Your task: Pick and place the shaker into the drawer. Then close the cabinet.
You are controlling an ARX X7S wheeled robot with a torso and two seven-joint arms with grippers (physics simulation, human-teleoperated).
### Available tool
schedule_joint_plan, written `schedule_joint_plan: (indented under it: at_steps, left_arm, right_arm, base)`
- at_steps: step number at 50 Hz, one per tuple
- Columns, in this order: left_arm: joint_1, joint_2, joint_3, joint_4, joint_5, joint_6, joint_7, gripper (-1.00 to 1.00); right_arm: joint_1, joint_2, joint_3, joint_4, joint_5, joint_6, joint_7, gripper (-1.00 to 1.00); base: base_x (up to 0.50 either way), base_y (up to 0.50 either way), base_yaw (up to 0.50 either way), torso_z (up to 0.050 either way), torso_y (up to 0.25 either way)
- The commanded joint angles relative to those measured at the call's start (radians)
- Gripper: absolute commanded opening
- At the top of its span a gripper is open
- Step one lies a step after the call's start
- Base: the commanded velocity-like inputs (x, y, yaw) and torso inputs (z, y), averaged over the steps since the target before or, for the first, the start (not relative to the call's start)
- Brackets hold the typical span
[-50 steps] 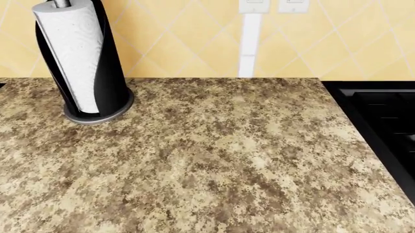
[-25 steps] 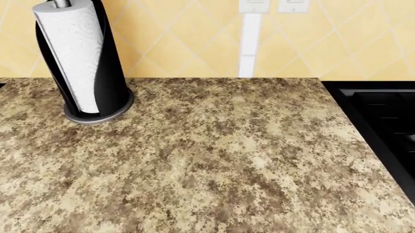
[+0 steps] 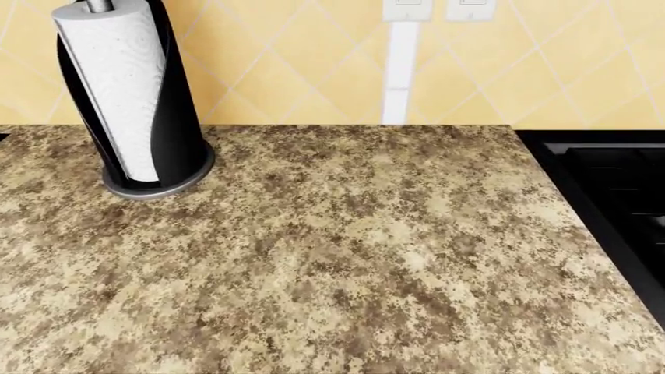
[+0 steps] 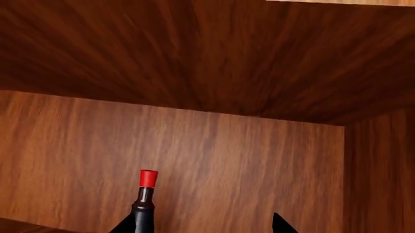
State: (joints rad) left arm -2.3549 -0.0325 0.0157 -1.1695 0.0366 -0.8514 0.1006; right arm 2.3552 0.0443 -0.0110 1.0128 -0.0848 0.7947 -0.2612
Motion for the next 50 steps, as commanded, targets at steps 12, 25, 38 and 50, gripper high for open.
schedule_joint_plan:
  at_steps: [12, 25, 38, 50]
  left_arm:
    - [-0.001, -0.011, -0.001, 0.0, 0.026, 0.016, -0.006, -1.0]
    - [-0.001, -0.018, 0.002, -0.035, 0.036, 0.034, -0.006, -1.0]
    - [-0.001, -0.016, 0.004, -0.045, 0.039, 0.038, -0.004, -1.0]
    - [-0.001, -0.016, 0.006, -0.049, 0.044, 0.038, -0.001, -1.0]
  right_arm:
    - [0.001, -0.013, 0.021, -0.227, 0.145, 0.398, 0.153, 1.0]
    - [0.001, -0.02, 0.011, -0.202, 0.12, 0.443, 0.165, 1.0]
    - [0.001, -0.031, 0.003, -0.178, 0.056, 0.444, 0.11, 1.0]
    - [0.001, -0.032, 0.005, -0.078, 0.083, 0.384, 0.106, 1.0]
  base:
    - [0.0, 0.0, 0.0, 0.0, 0.0]
    - [0.0, 0.0, 0.0, 0.0, 0.0]
    - [0.0, 0.0, 0.0, 0.0, 0.0]
    - [0.0, 0.0, 0.0, 0.0, 0.0]
